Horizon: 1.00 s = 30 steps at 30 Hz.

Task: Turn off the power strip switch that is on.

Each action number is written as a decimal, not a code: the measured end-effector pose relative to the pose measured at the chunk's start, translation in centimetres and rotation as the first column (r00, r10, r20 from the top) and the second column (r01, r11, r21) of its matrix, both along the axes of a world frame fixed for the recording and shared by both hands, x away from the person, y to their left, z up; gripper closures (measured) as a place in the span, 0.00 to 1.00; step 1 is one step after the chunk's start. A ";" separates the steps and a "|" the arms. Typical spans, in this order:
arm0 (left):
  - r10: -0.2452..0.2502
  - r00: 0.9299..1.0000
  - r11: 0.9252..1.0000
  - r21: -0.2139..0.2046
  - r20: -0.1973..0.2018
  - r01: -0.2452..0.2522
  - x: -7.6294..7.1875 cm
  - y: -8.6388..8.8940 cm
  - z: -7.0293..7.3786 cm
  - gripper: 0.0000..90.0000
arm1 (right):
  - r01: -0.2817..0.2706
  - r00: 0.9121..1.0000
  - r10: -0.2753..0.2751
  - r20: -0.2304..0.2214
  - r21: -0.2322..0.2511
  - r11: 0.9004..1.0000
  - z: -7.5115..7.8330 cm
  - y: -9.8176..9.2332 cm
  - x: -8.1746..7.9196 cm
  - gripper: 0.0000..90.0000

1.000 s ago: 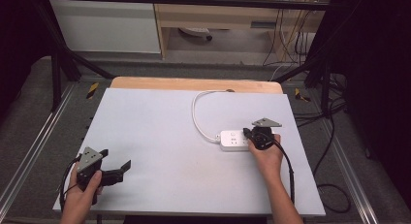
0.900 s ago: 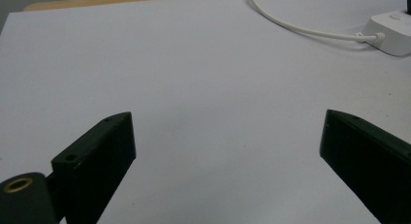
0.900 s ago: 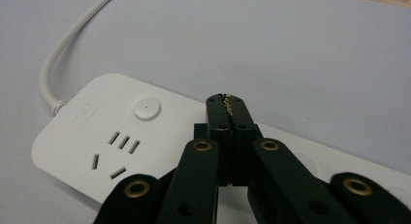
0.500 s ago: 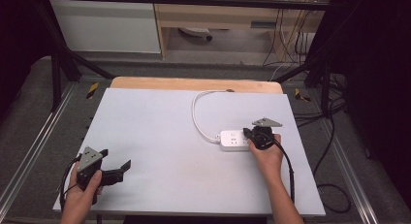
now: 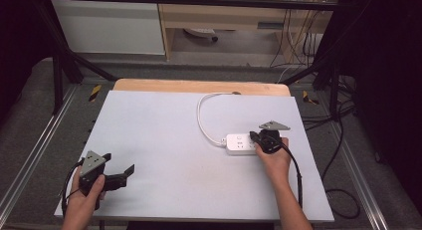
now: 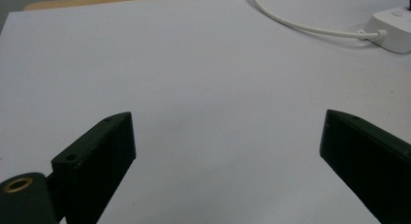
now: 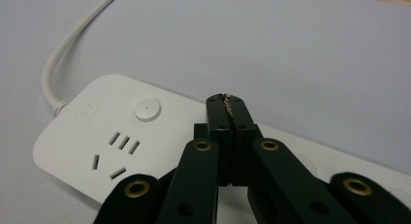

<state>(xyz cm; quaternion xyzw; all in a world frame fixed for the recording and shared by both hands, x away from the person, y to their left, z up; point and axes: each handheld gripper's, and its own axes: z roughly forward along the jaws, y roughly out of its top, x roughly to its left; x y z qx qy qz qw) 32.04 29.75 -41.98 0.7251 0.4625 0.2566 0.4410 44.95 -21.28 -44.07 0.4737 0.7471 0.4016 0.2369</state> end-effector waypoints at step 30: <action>0.013 1.000 1.000 0.002 -0.003 -0.013 0.2 0.1 -0.1 0.06 | -0.023 0.999 0.019 0.038 0.104 0.994 2.1 0.1 -0.6 1.00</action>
